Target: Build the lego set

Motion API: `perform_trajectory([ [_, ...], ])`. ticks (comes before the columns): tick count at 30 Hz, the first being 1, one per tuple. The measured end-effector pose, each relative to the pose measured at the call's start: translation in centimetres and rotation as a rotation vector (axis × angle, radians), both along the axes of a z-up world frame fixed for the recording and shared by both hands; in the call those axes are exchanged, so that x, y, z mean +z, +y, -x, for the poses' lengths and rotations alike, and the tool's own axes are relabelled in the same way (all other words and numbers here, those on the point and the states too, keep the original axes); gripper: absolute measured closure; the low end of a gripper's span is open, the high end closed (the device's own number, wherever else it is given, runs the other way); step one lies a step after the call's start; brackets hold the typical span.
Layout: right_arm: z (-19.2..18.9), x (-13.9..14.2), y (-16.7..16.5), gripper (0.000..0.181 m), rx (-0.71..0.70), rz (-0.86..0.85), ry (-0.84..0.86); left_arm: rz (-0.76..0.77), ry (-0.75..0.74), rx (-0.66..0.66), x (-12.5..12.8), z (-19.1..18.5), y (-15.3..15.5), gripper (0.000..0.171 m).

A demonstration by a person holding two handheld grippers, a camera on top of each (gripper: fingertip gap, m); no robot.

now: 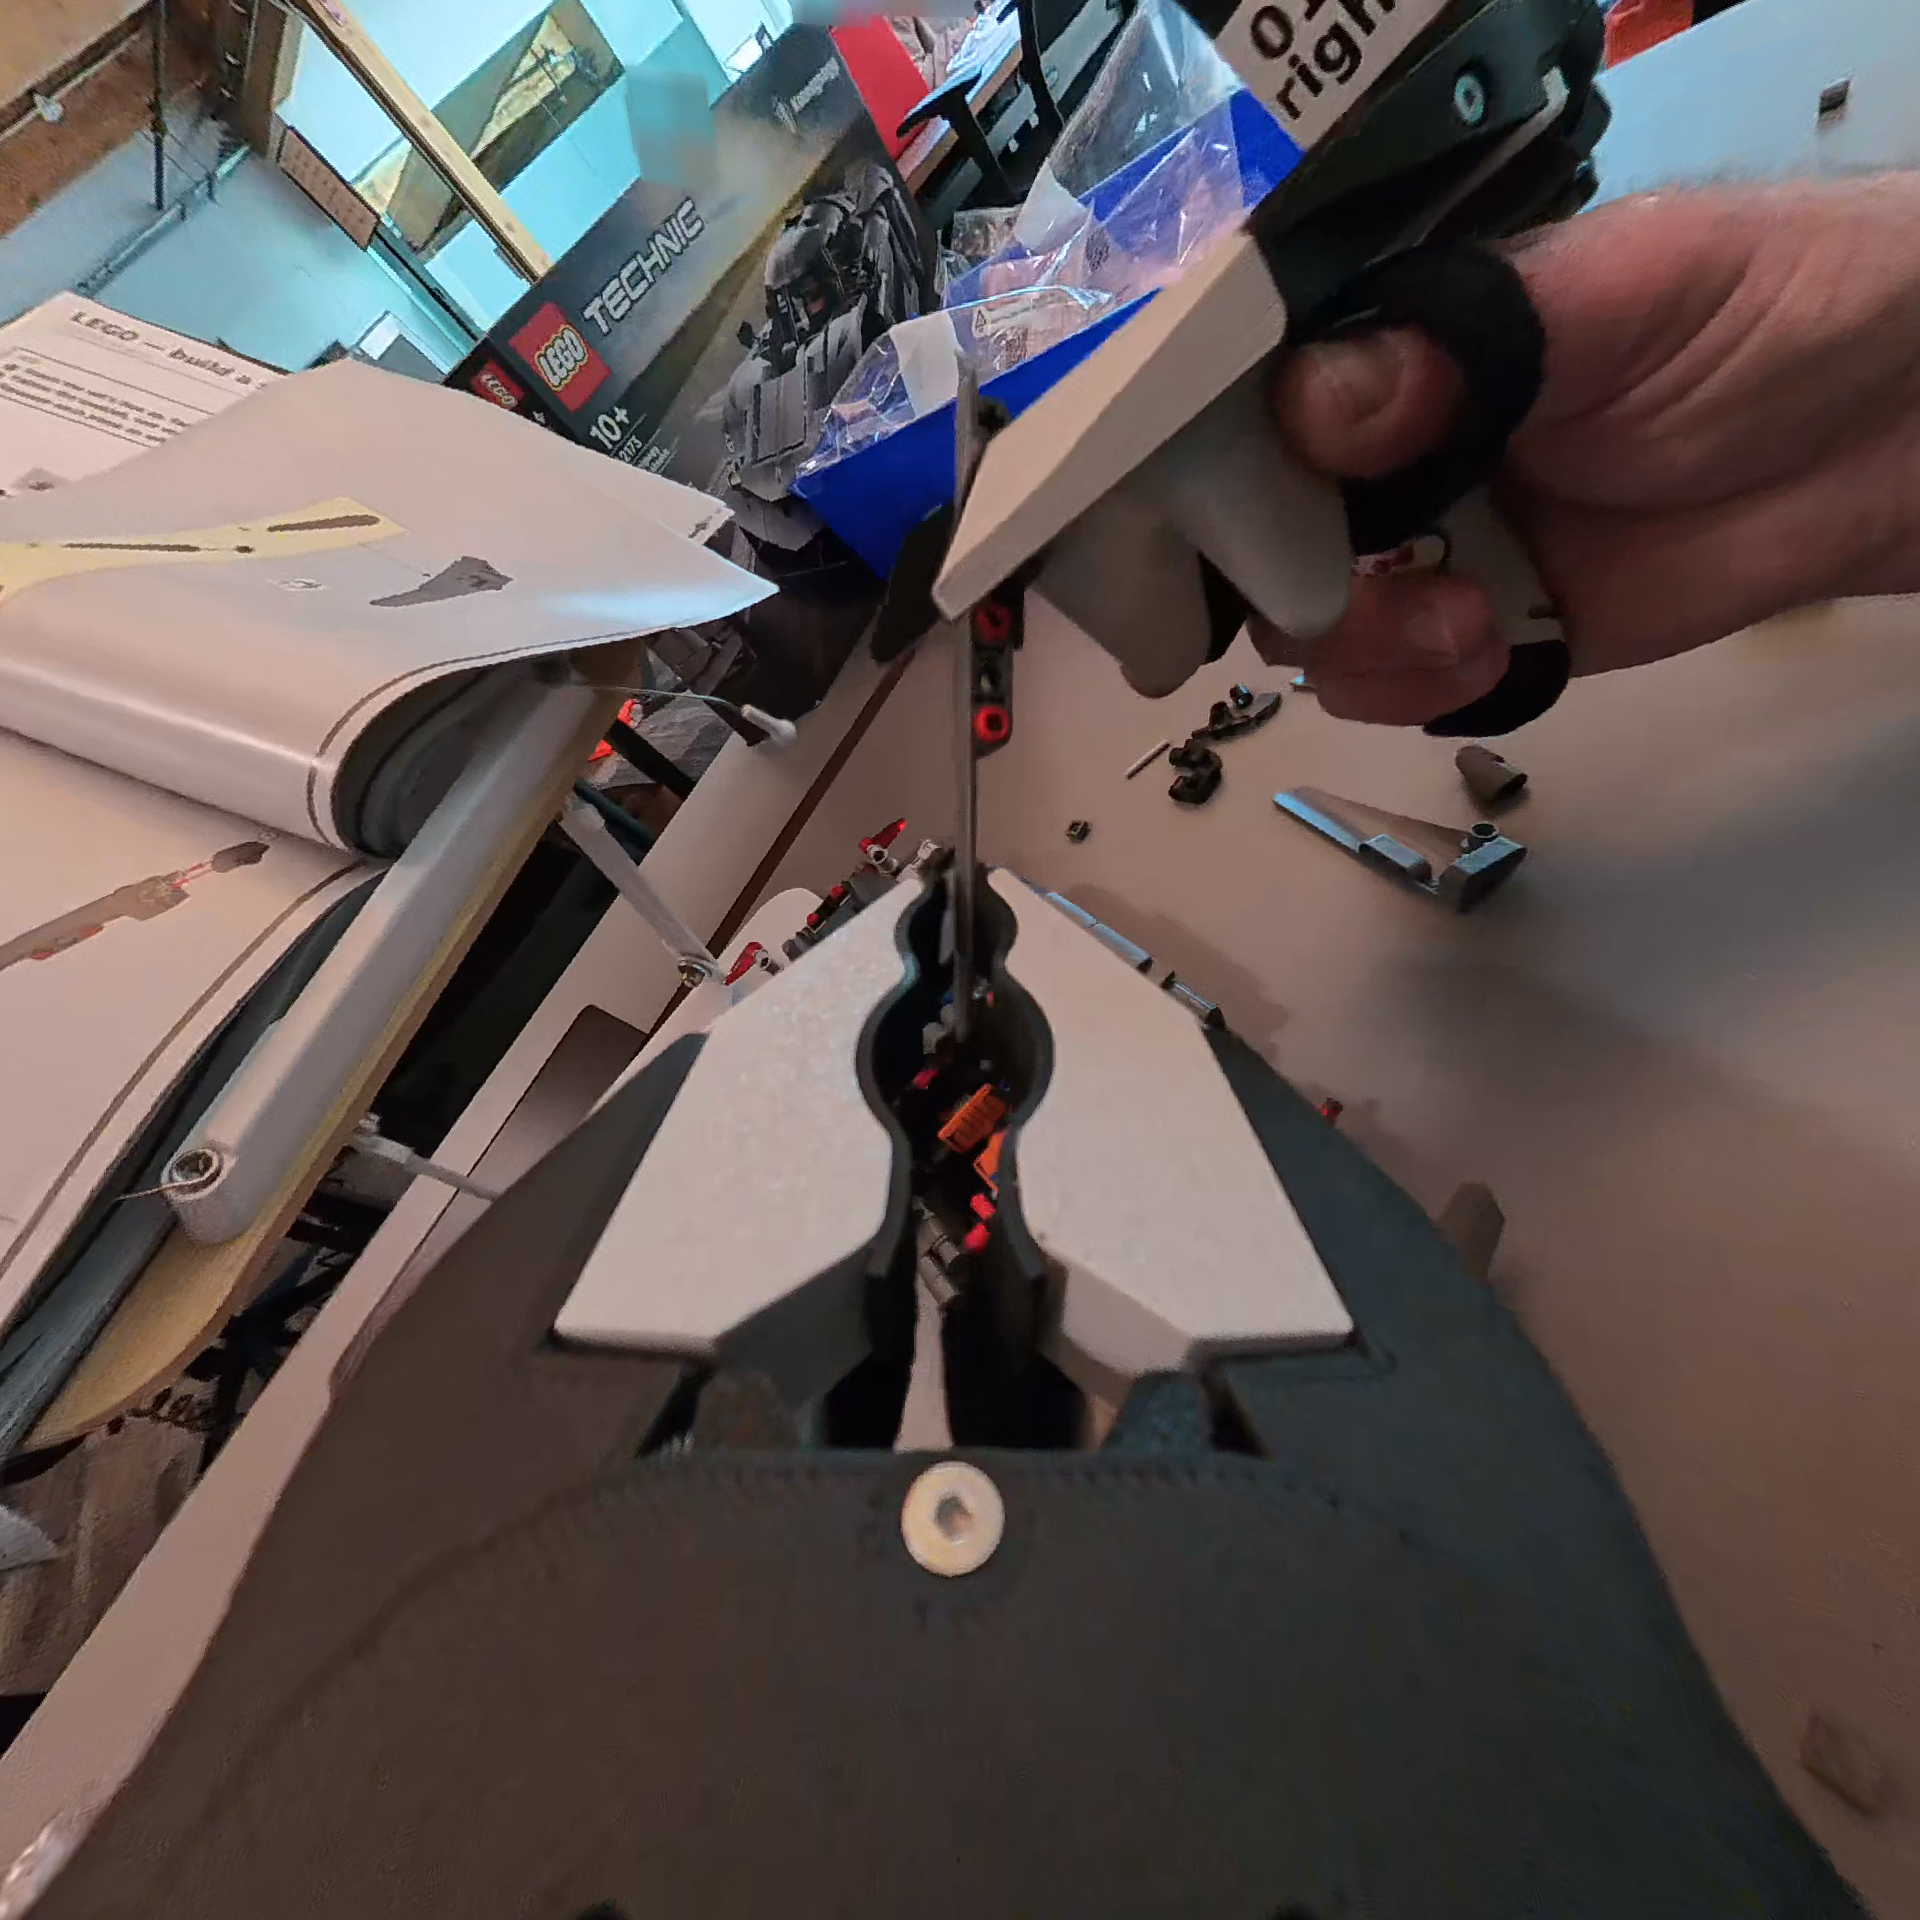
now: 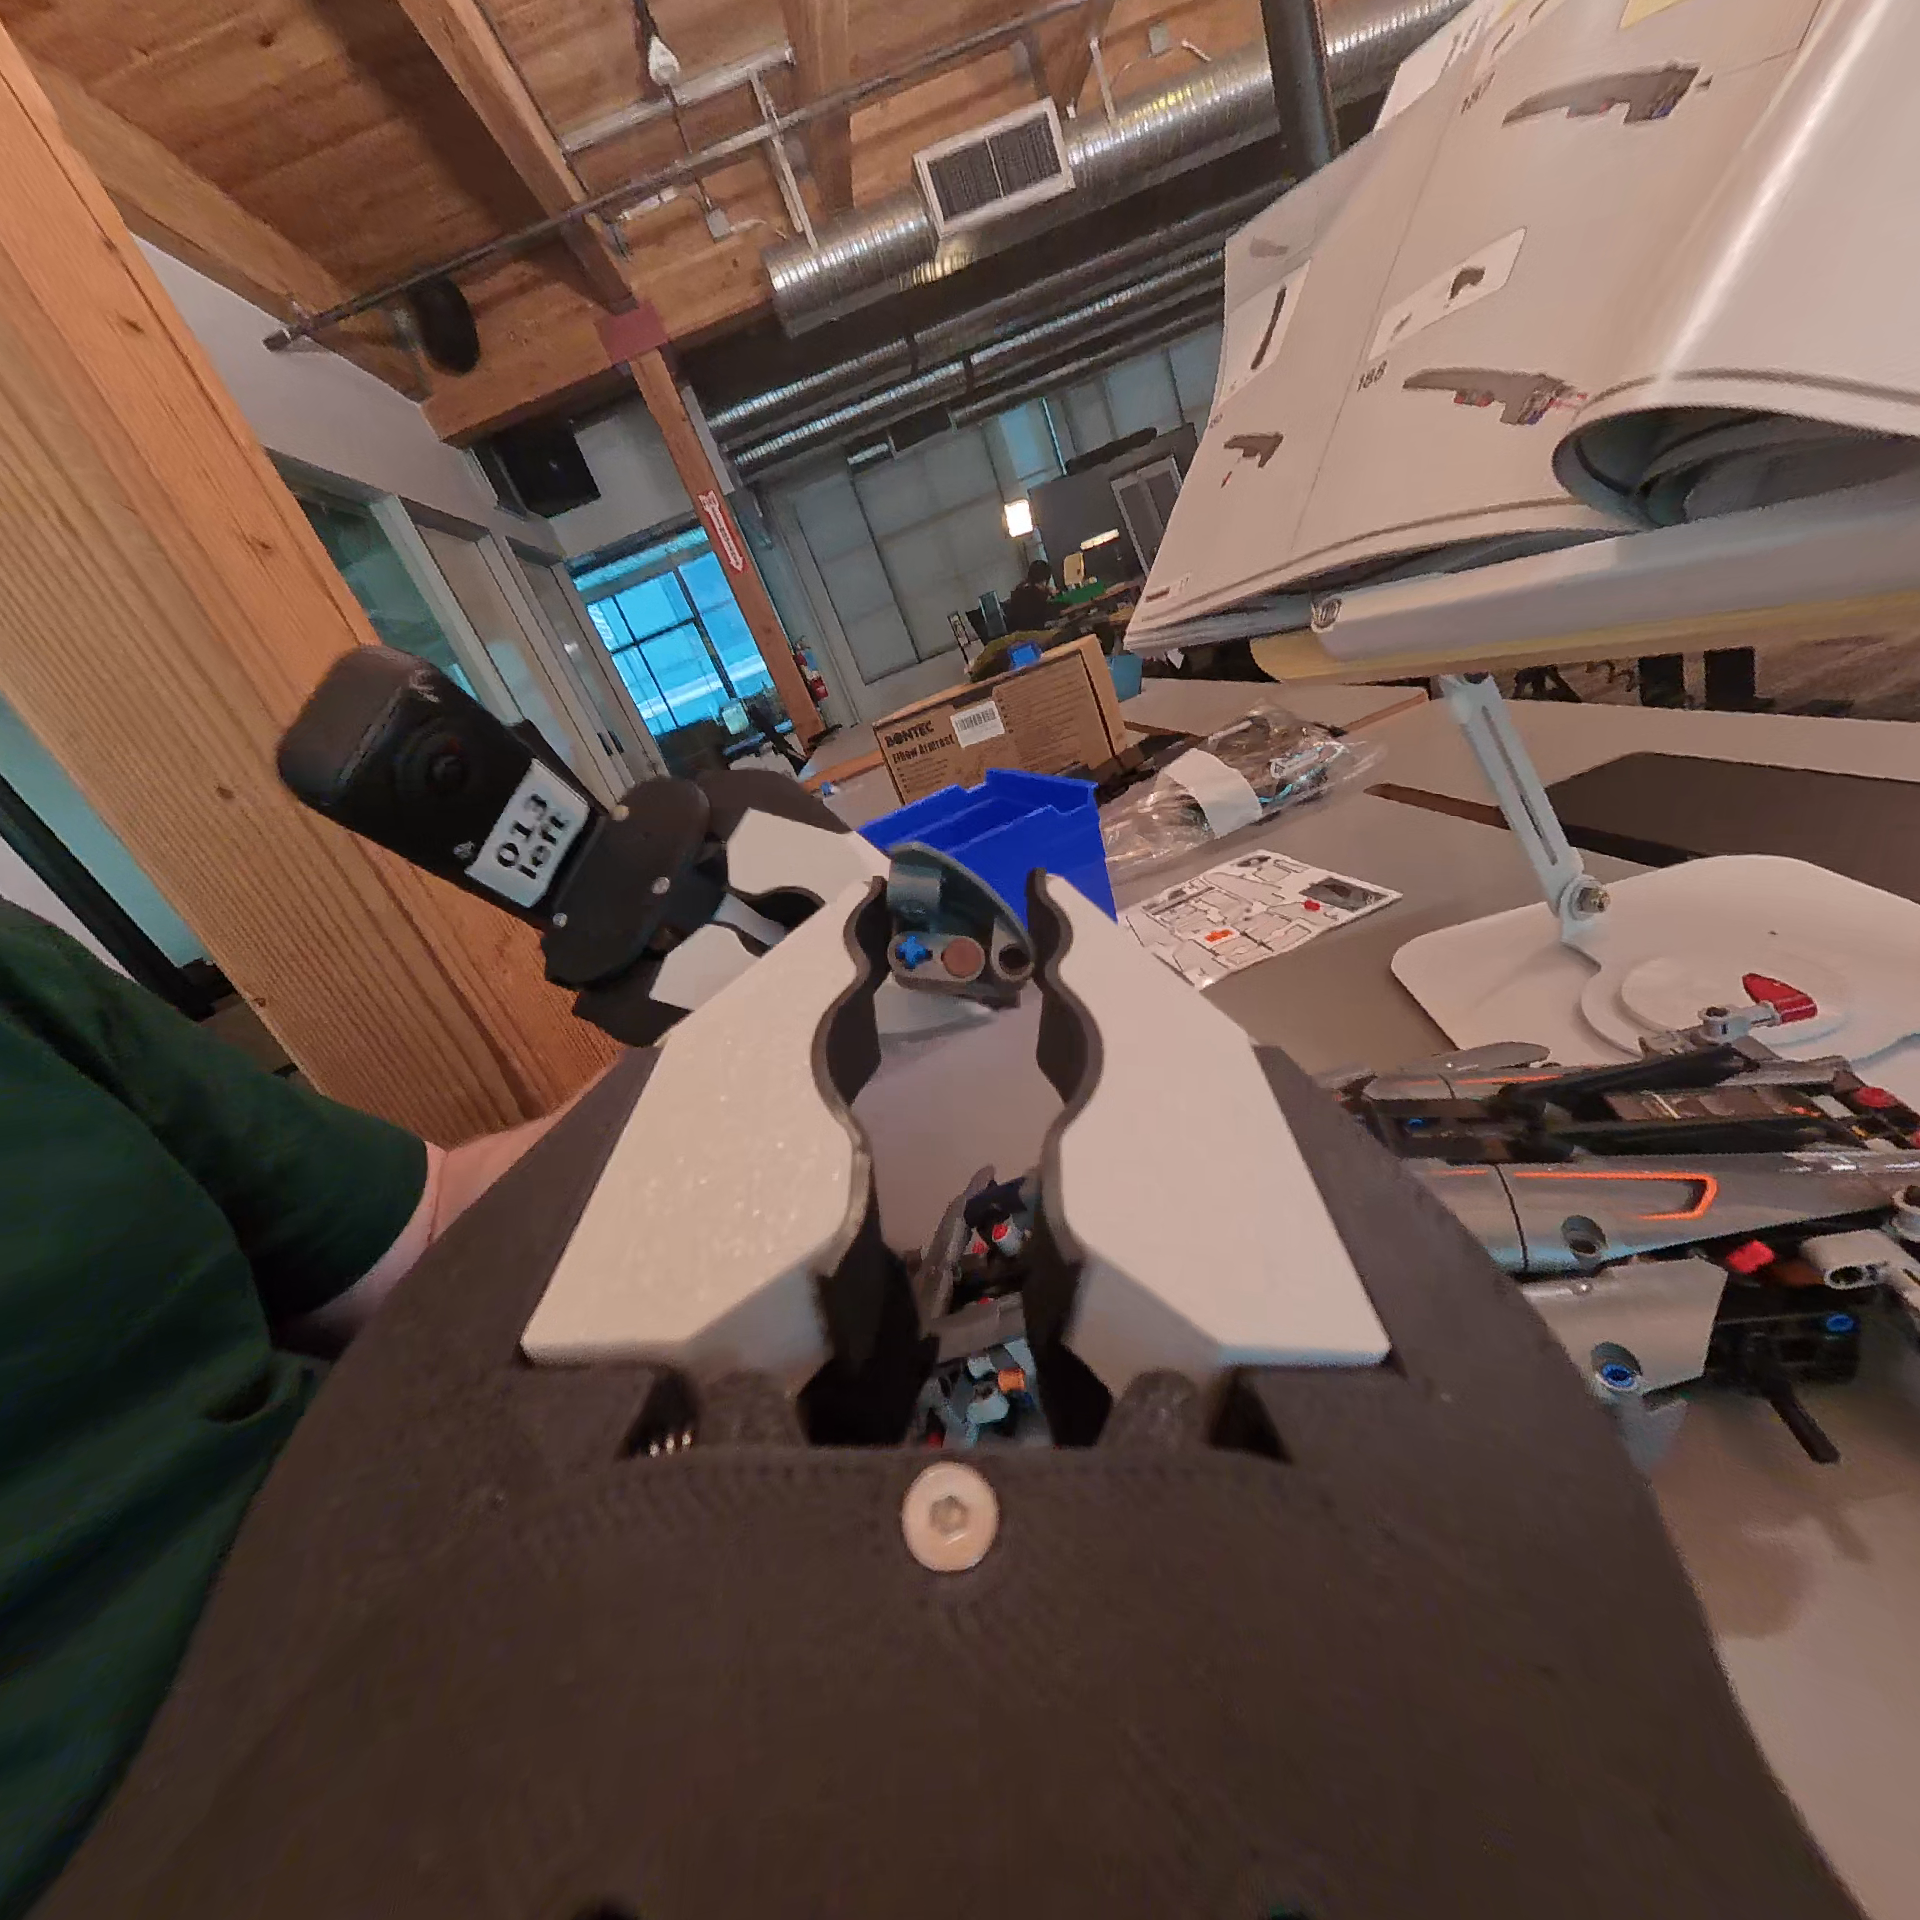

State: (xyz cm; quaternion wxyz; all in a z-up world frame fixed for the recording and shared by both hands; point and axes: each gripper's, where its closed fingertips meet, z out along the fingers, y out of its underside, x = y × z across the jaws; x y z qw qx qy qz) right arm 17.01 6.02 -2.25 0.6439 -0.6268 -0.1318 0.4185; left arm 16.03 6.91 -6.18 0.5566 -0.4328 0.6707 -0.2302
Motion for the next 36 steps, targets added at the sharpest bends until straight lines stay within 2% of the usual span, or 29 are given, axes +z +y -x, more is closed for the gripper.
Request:
perform_trajectory([
  [6, -1.3, 0.7, -0.5, 0.157, 0.011, -0.037, 0.058, 0.17, -0.051, -0.069, 0.6, -0.1, -0.5, 0.151],
  [9, -0.8, 1.0, -1.0, 0.157, 0.061, -0.061, 0.081, 0.256, -0.025, -0.1, -0.1, -0.5, -1.0, 0.139],
  [11, -0.4, 1.1, -1.4, 0.157, 0.085, -0.079, 0.073, 0.278, -0.023, -0.124, -0.2, -0.7, -1.5, 0.149],
  [13, -0.1, 0.9, -1.4, 0.157, 0.093, -0.078, 0.064, 0.234, -0.048, -0.122, 0.1, -0.6, -1.5, 0.17],
  [14, 0.1, 0.8, -1.4, 0.157, 0.1, -0.074, 0.066, 0.212, -0.062, -0.117, 0.3, -0.6, -1.4, 0.171],
  [22, 0.0, 0.4, -1.1, 0.157, 0.12, -0.048, 0.112, 0.095, -0.07, -0.061, 0.5, -0.5, -0.8, 0.171],
  [32, 0.2, 0.0, -1.2, 0.157, 0.142, -0.036, 0.089, 0.064, -0.076, -0.043, 0.4, -0.3, -0.5, 0.171],
  [34, 0.1, 0.2, -1.2, 0.157, 0.112, -0.061, 0.077, 0.086, -0.067, -0.053, 0.2, -0.3, -0.6, 0.171],
  [36, -0.1, 0.4, -1.2, 0.157, 0.096, -0.079, 0.075, 0.173, -0.069, -0.069, 0.1, -0.2, -0.6, 0.169],
])
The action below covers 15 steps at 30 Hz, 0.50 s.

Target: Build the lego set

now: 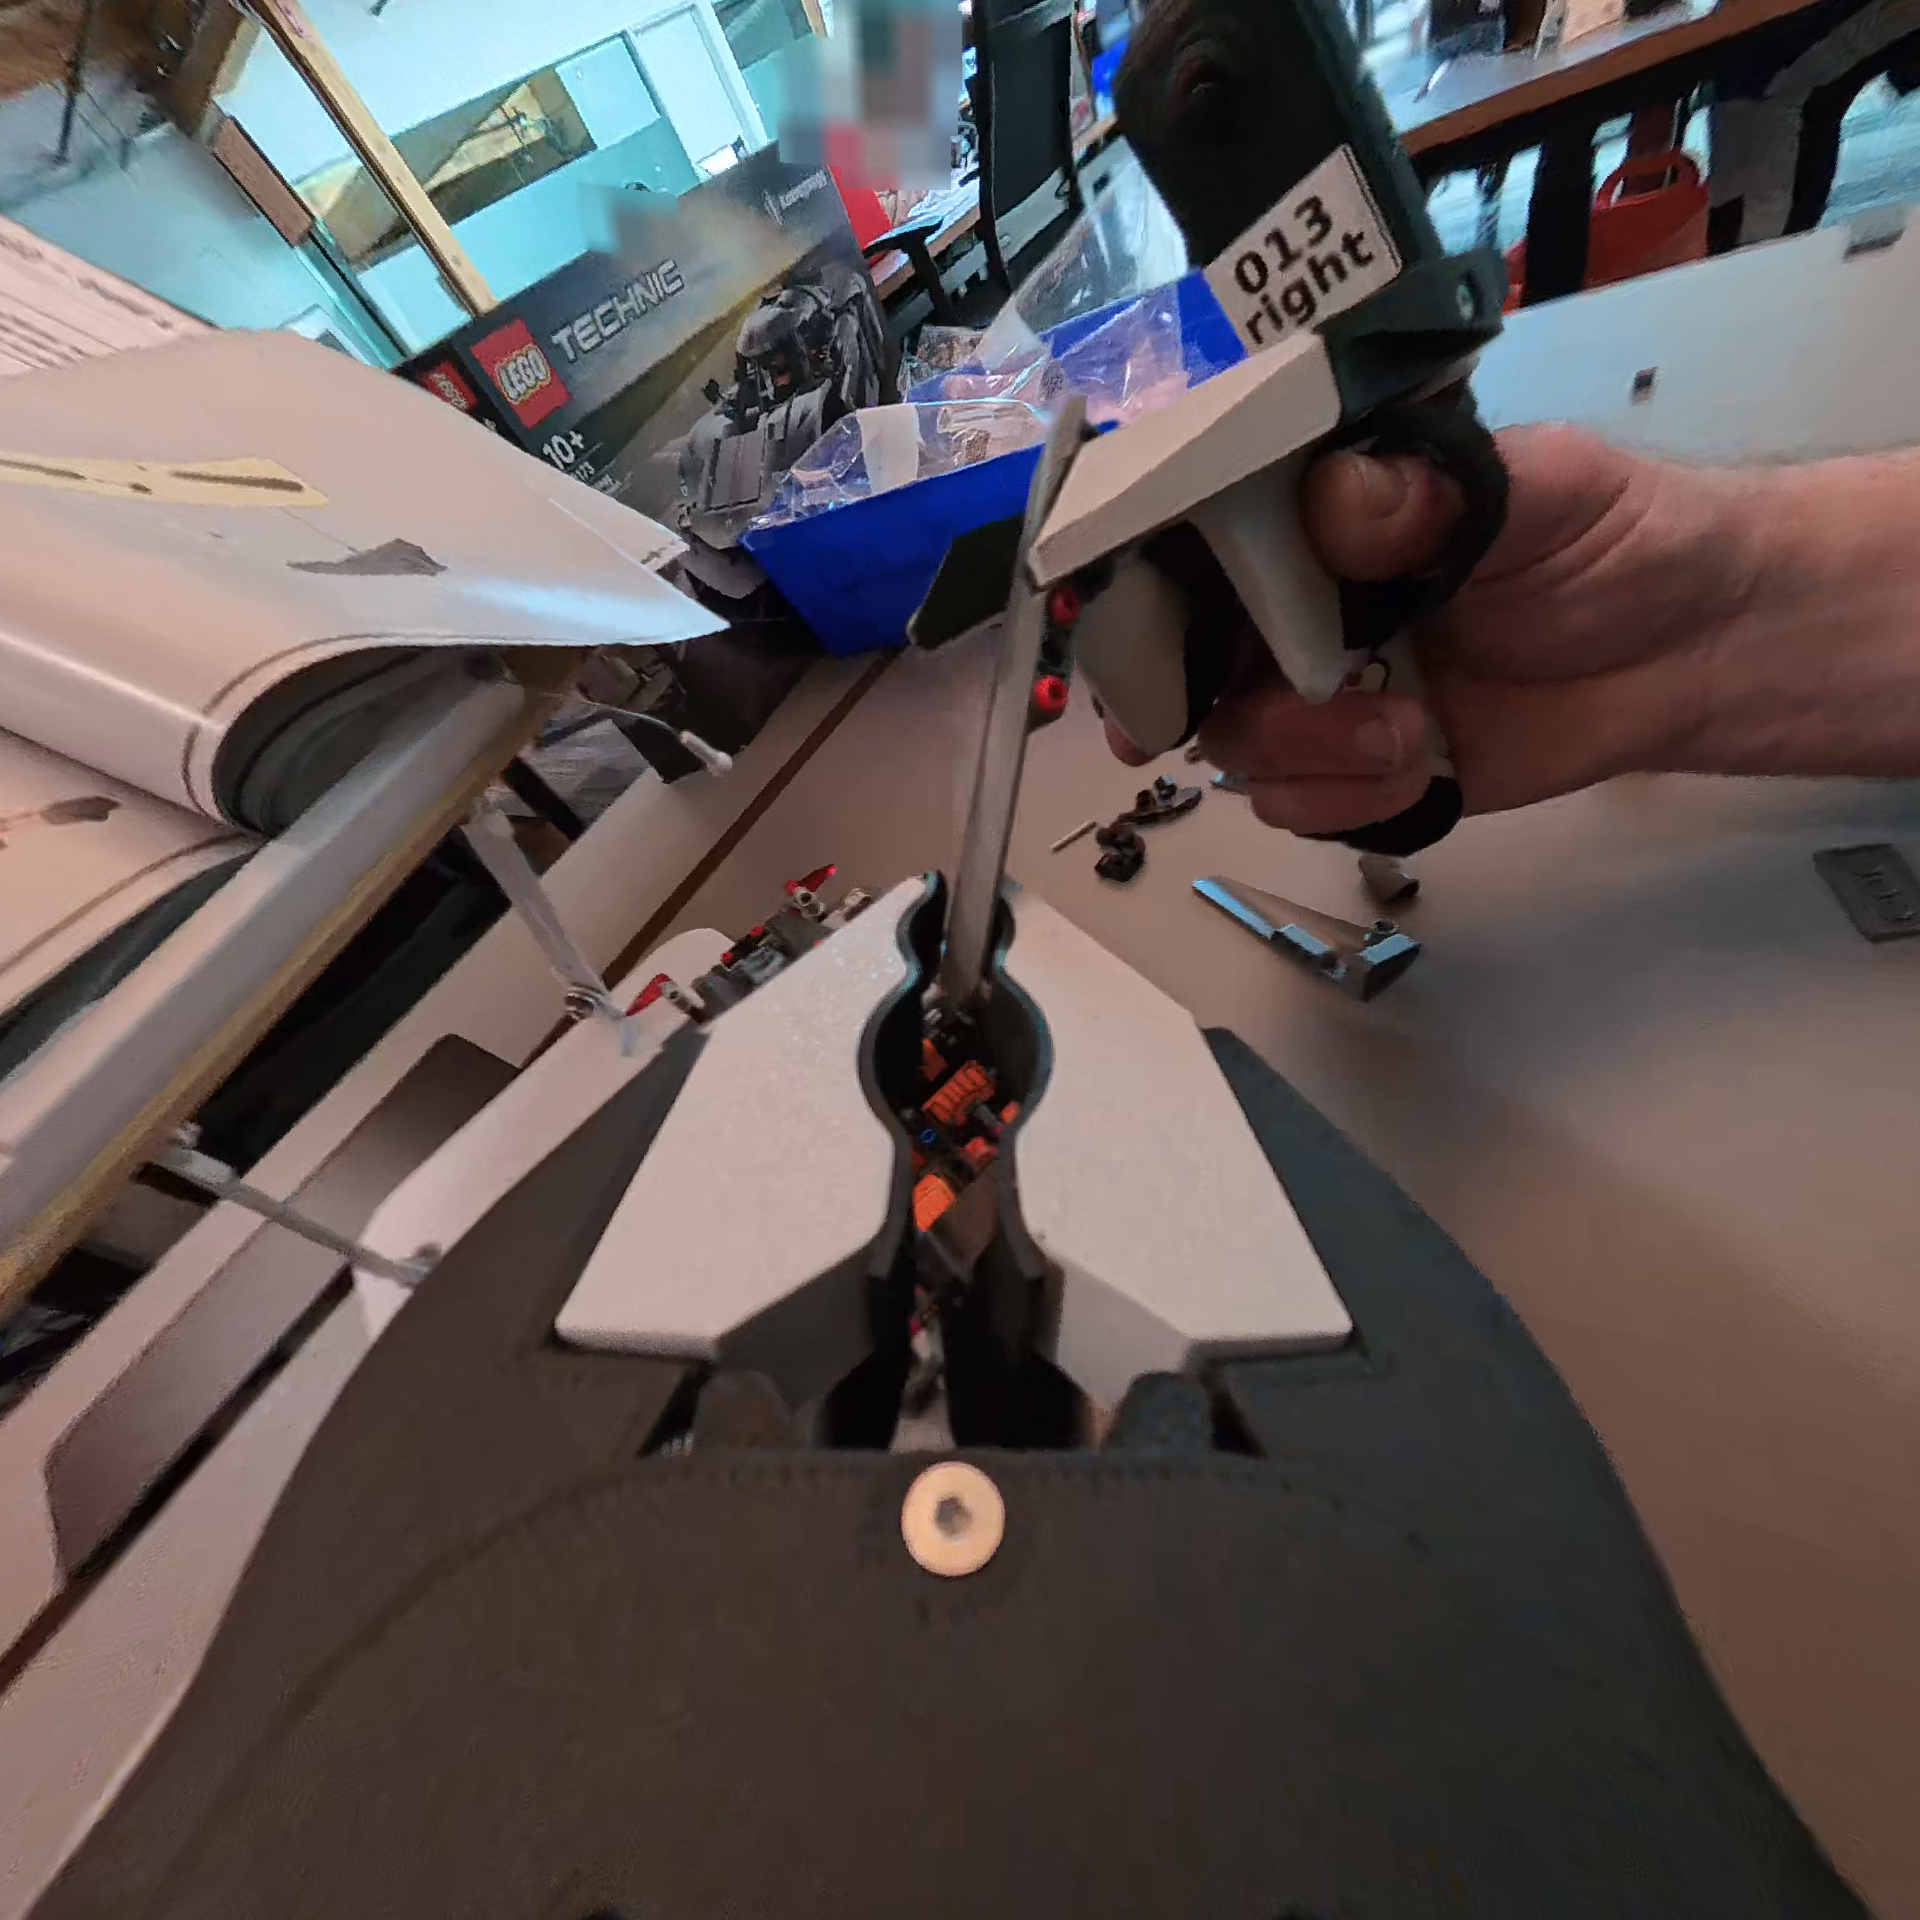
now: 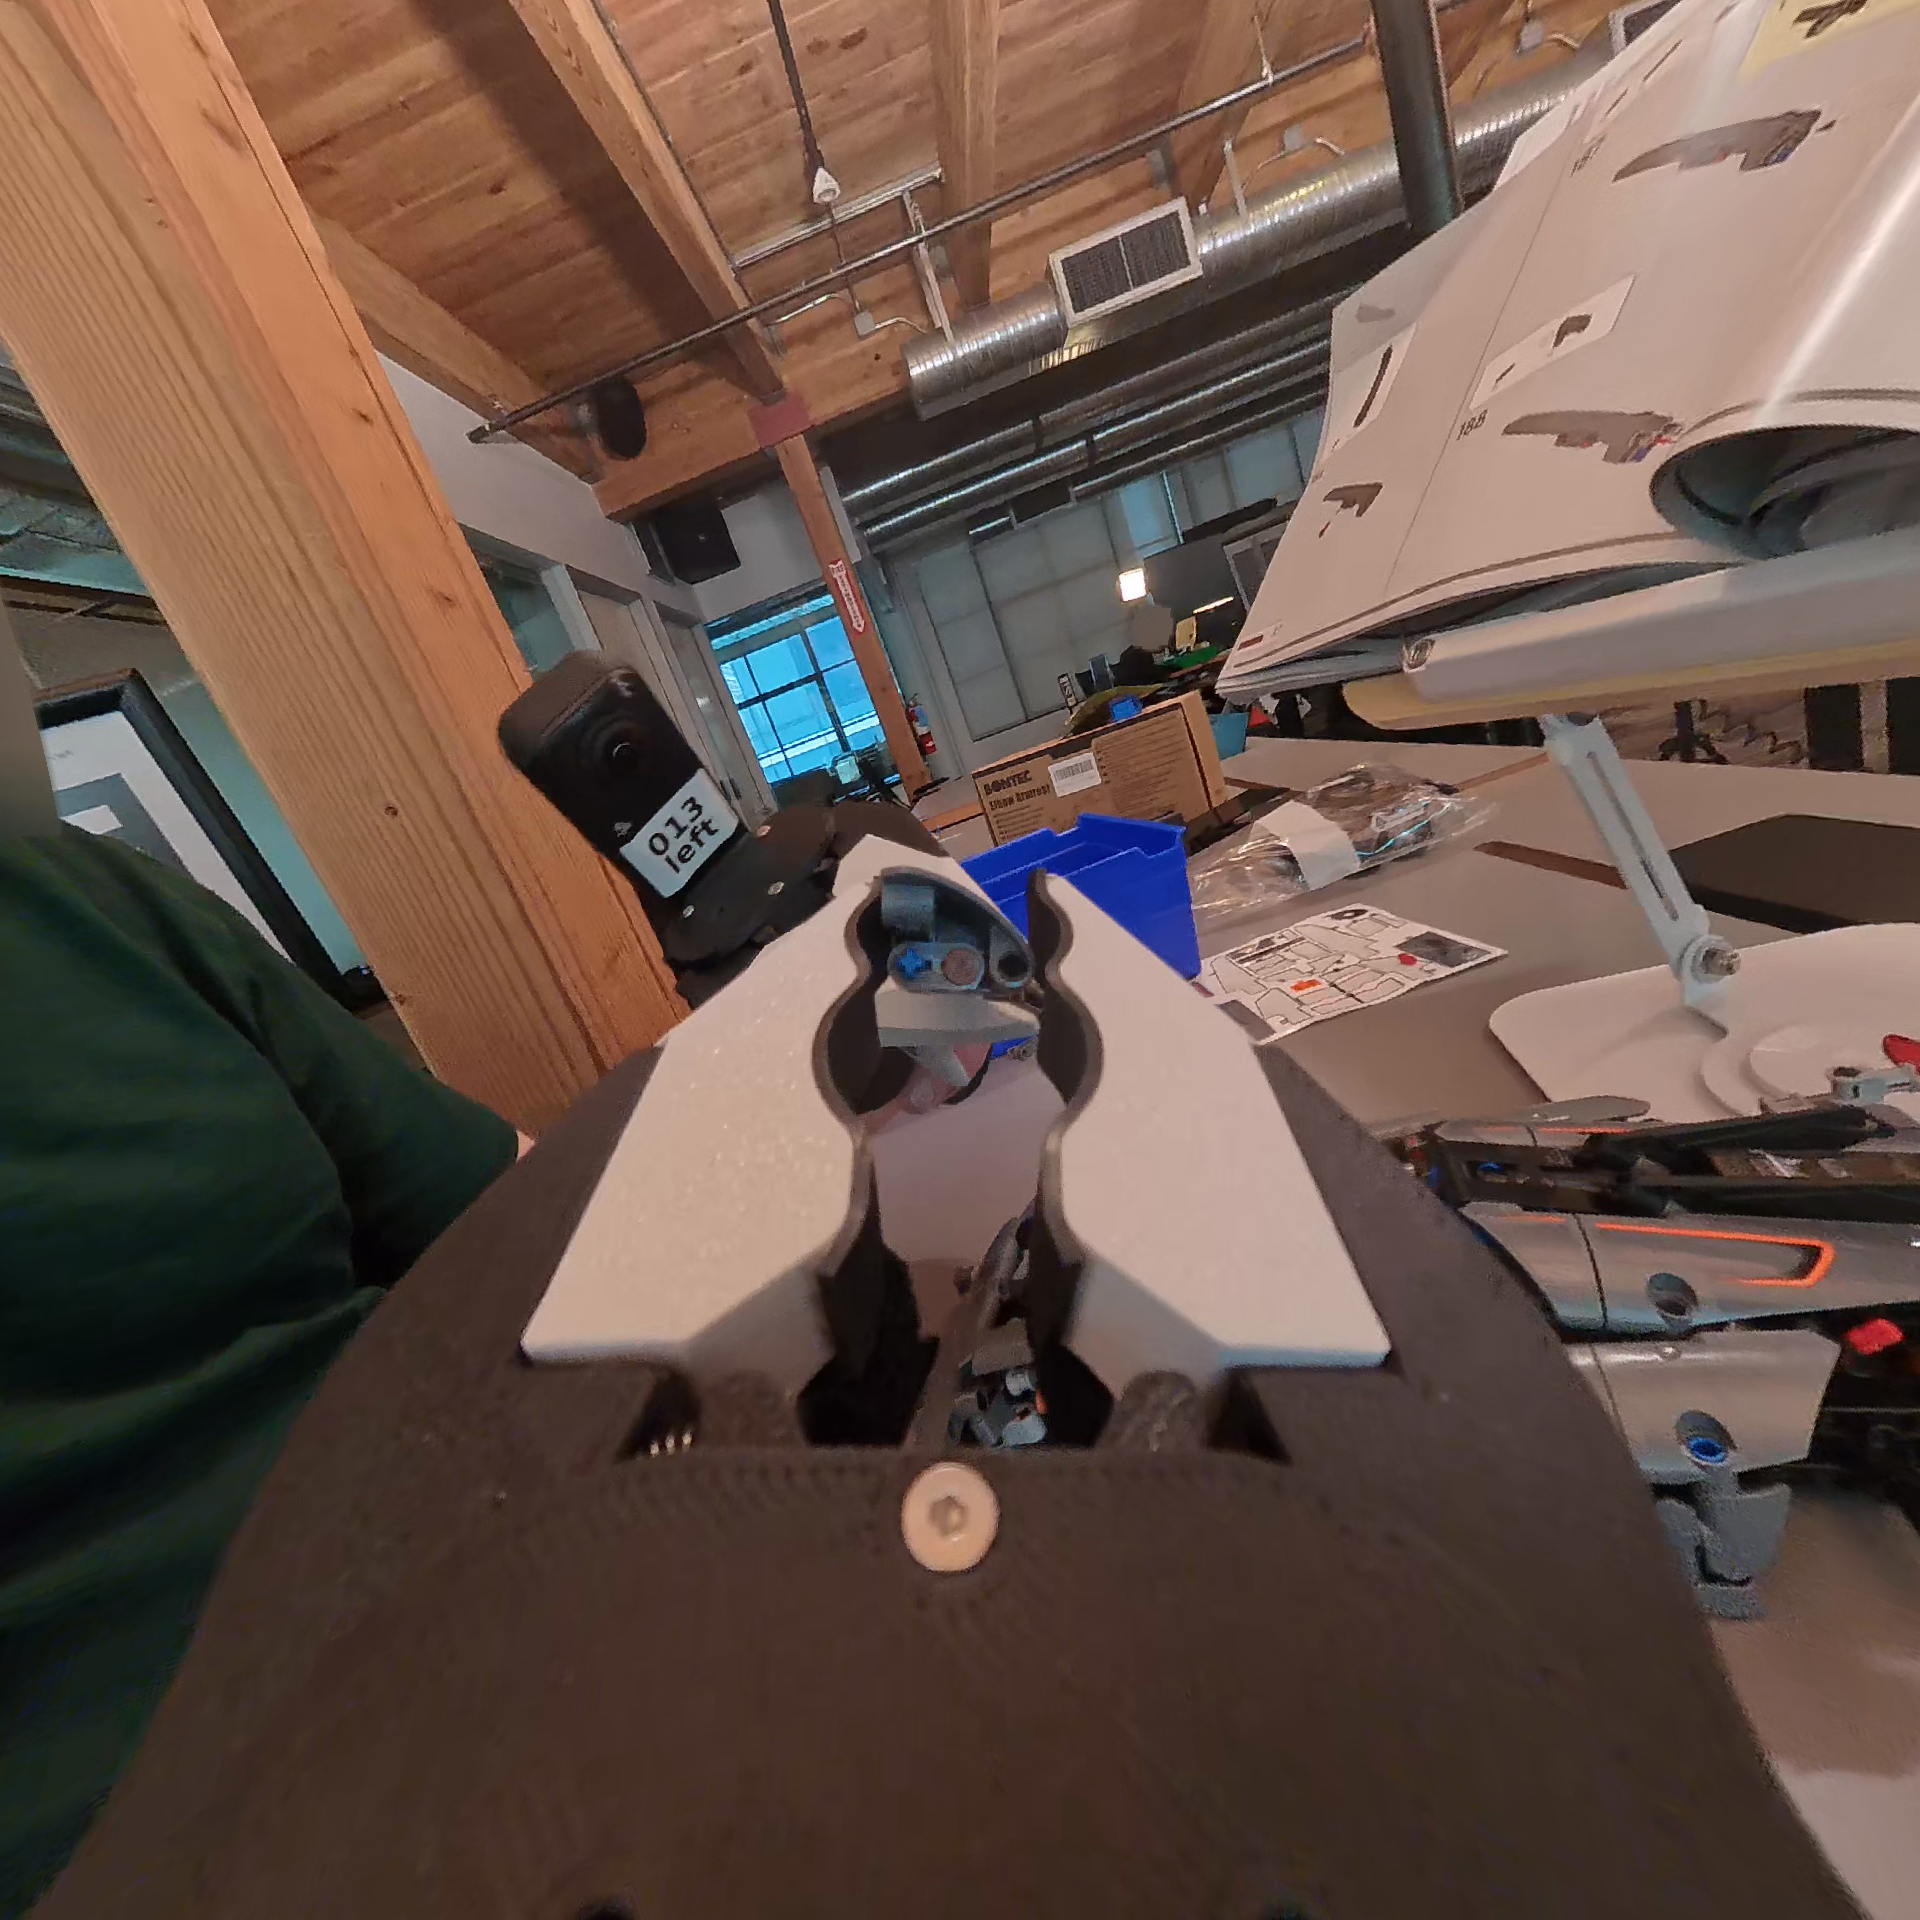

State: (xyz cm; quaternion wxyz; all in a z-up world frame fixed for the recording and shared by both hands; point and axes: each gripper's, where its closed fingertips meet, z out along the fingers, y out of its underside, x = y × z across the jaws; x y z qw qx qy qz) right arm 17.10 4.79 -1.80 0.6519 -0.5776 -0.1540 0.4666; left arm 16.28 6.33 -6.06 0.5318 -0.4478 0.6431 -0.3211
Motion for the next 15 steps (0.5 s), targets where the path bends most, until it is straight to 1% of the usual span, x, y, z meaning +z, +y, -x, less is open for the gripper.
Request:
perform_trajectory([
  [3, -0.9, 0.3, -0.1, 0.158, -0.014, -0.012, 0.013, 0.15, -0.047, -0.044, 0.9, 0.4, 0.1, 0.158],
  [5, -1.4, 0.6, -0.3, 0.157, -0.006, -0.022, 0.025, 0.218, -0.077, -0.07, 1.5, 0.6, 0.2, 0.152],
  [8, -2.1, 0.9, -0.6, 0.157, -0.014, -0.042, 0.014, 0.293, -0.081, -0.103, 1.6, 0.6, 0.0, 0.145],
  [10, -2.2, 1.2, -0.9, 0.157, -0.004, -0.053, 0.023, 0.343, -0.087, -0.141, 1.6, 0.5, -0.5, 0.145],
  [12, -1.9, 1.1, -0.9, 0.157, 0.004, -0.05, 0.019, 0.376, -0.095, -0.172, 1.7, 0.4, -0.9, 0.149],
  [15, -1.3, 0.9, -0.9, 0.157, 0.018, -0.047, 0.008, 0.421, -0.1, -0.216, 1.9, 0.4, -1.5, 0.148],
])
